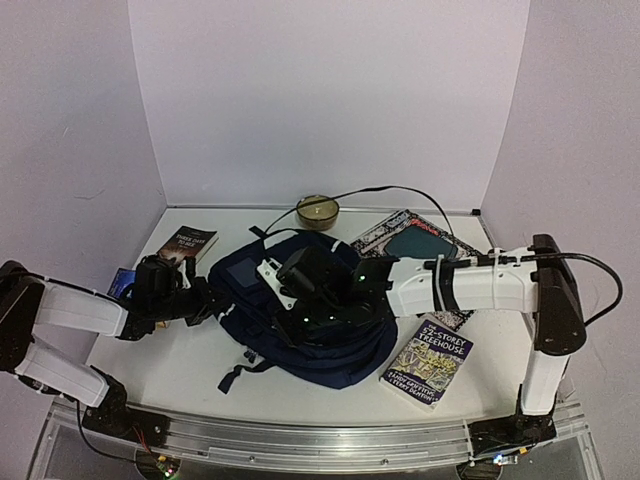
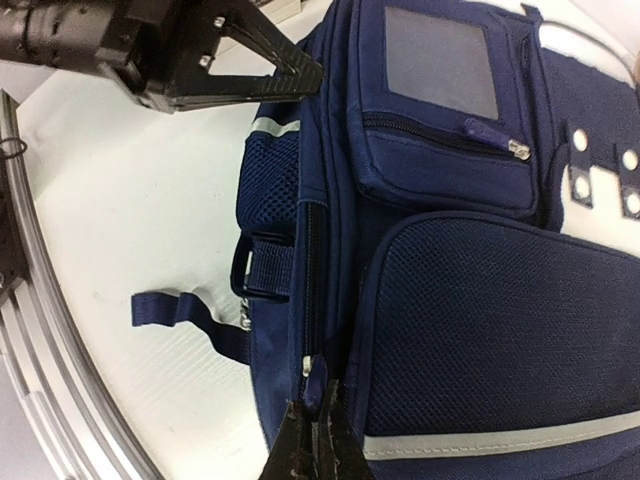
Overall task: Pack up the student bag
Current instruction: Zip the student bag into the second largest pocket of the bag.
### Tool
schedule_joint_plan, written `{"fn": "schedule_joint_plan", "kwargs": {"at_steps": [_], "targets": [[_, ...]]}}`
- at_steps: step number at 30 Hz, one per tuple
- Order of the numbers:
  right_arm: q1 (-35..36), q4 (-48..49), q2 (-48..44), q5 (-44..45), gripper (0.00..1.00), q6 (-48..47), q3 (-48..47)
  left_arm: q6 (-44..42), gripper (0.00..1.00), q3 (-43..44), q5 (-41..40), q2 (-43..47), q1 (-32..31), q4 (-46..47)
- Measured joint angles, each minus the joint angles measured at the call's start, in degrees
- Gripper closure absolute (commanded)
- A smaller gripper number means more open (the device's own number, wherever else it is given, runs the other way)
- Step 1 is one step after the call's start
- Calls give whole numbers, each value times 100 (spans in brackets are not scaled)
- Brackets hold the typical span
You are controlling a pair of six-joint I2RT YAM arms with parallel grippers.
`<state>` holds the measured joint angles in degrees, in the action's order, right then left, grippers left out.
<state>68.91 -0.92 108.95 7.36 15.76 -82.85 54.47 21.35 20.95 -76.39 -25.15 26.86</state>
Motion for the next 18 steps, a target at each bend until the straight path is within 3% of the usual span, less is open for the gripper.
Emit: {"fn": "schedule_joint_plan", "kwargs": {"at_steps": [4, 11, 18], "targets": [[-33, -121, 236, -285, 94, 640, -182, 175, 100, -245, -321, 332, -142, -65], [-63, -64, 450, -778, 71, 1599, -214, 347, 100, -475, -478, 645, -207, -137], [-128, -33, 452, -979, 70, 1939, -227, 390, 100, -542, -502, 724, -220, -136]]}}
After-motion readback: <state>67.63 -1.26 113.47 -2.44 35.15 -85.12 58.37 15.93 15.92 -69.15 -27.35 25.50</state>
